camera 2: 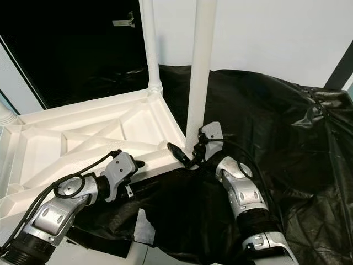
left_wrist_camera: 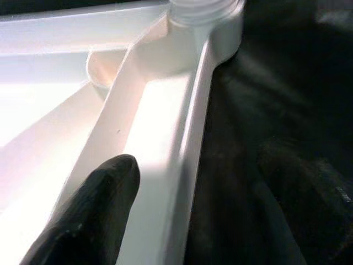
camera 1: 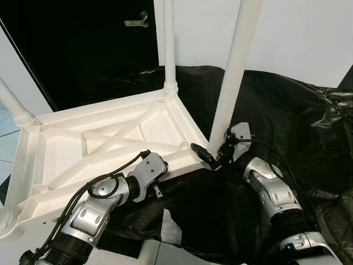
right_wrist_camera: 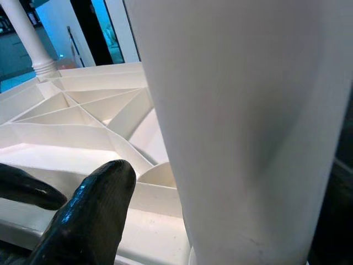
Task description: Building children table
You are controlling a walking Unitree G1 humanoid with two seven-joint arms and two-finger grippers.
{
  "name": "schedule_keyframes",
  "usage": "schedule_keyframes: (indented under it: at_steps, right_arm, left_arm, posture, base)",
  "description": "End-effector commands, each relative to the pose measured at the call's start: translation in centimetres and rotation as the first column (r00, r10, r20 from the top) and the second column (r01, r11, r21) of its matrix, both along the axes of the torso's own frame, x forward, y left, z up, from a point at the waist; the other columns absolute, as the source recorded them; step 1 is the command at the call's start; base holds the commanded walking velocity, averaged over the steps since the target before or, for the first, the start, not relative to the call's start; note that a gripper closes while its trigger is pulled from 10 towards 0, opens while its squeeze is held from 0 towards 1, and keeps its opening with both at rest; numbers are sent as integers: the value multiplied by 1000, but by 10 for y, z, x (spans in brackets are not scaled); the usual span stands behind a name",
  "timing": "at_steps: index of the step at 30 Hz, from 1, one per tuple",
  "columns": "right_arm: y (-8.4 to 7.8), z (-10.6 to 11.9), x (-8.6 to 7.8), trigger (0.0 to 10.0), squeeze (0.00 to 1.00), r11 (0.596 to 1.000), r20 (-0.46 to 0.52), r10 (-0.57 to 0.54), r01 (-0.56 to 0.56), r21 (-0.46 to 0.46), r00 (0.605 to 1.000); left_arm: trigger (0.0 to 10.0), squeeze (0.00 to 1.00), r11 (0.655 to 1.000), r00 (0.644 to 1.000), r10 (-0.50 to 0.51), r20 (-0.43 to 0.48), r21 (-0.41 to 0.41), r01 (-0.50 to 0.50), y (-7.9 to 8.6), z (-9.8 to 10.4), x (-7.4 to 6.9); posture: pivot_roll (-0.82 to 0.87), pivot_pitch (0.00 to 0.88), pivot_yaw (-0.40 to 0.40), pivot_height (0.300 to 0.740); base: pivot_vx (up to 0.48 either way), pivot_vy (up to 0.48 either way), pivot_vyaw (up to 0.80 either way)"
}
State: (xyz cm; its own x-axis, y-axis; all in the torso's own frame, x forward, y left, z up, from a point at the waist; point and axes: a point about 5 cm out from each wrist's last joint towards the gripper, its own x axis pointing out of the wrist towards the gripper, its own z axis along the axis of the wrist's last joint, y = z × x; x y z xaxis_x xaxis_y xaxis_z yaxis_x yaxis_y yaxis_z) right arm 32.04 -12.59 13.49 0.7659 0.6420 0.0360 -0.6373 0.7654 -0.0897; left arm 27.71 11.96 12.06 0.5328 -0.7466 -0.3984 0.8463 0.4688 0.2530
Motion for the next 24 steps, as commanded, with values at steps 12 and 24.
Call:
schedule_keyframes:
  at_steps: [12, 24]
  right_arm:
    - [-3, 0, -2, 10000, 0, 999, 21, -52, 52, 6, 998]
    - [0, -3, -8, 10000, 0, 999, -12, -27, 27, 29, 1000]
  left_arm:
    - [0, 0, 989, 996, 81, 45, 119, -86, 5, -2, 21]
    - [0, 0, 959, 964, -264, -15, 101, 265, -5, 6, -1]
  posture:
    - [-14, 0, 71, 740]
    - [-9, 0, 56, 740]
  base:
    - [0, 0, 0]
    - [0, 0, 0]
